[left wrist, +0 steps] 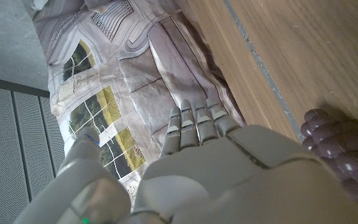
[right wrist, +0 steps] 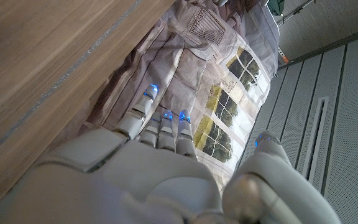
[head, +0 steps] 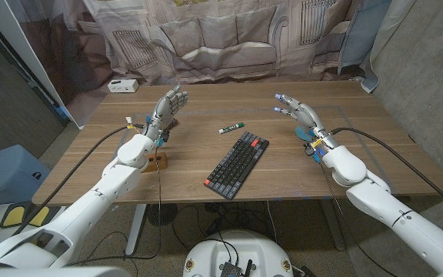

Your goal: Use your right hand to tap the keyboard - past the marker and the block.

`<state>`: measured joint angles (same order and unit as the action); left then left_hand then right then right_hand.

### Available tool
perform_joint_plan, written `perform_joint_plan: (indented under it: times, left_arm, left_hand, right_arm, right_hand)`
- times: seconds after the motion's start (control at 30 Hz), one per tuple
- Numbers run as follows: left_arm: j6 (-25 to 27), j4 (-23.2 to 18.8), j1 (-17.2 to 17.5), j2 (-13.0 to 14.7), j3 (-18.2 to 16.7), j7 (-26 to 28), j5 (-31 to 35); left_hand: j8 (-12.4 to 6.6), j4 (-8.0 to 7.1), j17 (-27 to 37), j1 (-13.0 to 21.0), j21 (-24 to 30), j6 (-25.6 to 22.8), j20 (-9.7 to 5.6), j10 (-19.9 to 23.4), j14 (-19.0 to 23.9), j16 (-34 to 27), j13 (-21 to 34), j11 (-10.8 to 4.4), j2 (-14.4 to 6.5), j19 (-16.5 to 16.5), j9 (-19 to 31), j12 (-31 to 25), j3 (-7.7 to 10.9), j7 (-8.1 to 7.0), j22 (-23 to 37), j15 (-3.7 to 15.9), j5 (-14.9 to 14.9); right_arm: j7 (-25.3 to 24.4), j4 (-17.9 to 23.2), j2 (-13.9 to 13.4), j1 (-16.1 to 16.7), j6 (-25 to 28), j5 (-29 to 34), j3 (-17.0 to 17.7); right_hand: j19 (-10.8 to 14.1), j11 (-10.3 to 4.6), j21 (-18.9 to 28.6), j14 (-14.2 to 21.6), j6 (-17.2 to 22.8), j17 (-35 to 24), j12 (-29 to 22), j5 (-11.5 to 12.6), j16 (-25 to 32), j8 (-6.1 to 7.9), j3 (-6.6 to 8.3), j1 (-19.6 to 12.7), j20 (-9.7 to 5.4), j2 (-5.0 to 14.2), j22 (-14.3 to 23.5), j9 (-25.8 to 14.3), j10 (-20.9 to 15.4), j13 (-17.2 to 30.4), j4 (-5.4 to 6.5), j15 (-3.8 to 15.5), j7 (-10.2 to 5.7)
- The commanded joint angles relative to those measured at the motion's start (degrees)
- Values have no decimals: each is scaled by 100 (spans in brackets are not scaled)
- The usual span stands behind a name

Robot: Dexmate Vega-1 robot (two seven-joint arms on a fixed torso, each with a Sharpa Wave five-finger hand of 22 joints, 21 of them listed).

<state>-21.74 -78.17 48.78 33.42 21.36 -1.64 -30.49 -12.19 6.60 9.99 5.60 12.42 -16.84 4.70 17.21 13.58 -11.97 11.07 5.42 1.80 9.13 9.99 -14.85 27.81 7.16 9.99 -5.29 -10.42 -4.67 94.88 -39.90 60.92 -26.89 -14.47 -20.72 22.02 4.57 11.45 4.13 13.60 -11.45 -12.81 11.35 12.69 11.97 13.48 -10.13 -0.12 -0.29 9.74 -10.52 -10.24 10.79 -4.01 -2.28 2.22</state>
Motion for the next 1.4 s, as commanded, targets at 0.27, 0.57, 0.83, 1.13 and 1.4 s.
perform_joint_plan:
  times: [0.27,0.57,0.83,1.13,1.4]
  left_arm:
    - [108,-361,251,165,-75,187,63]
    - [89,-384,271,182,-71,148,70]
    - [81,-416,305,180,-83,165,66]
    - [69,-440,327,167,-73,142,50]
    - [-12,-300,298,-4,-78,80,-124]
  left_hand:
    - [50,53,17,69,-2,-67,5,123,121,20,10,-46,-41,104,31,8,13,-85,19,54,17]
    - [91,65,16,87,-10,4,3,143,156,27,10,-62,-58,125,31,20,22,-80,19,70,18]
    - [89,71,16,98,-14,-14,0,153,171,31,10,-71,-69,135,31,27,28,-79,19,69,19]
    - [74,81,15,117,-27,-78,2,181,178,46,10,-75,-90,136,32,35,39,-87,20,78,20]
    - [52,90,15,134,-31,-171,15,241,209,50,10,-90,-109,157,32,32,49,-91,20,87,23]
  right_arm:
    - [-805,252,-36,304,-102,1249,138]
    - [-1134,295,-74,337,-55,1903,170]
    - [-1453,427,-179,398,45,2564,237]
    - [-1751,521,-238,411,145,3119,236]
    - [-2244,713,-356,504,540,4022,238]
  right_hand:
    - [19,-208,-29,49,-252,-17,95,58,-35,-94,3,-64,-50,28,12,-34,104,32,-92,128,-278]
    - [-38,-226,-52,-21,-211,-15,85,79,-74,-76,24,-108,-129,59,11,-36,40,32,-123,192,-277]
    - [33,-265,-26,41,-284,-15,96,96,-57,-98,26,-124,-168,59,10,-37,42,33,-142,244,-294]
    - [86,-332,-13,99,-156,-17,63,119,-44,-44,28,-136,-182,61,8,-39,-70,33,-159,262,-306]
    - [106,-346,-11,110,-104,-20,54,134,-46,-28,35,-140,-206,79,8,-39,-115,34,-162,279,-328]
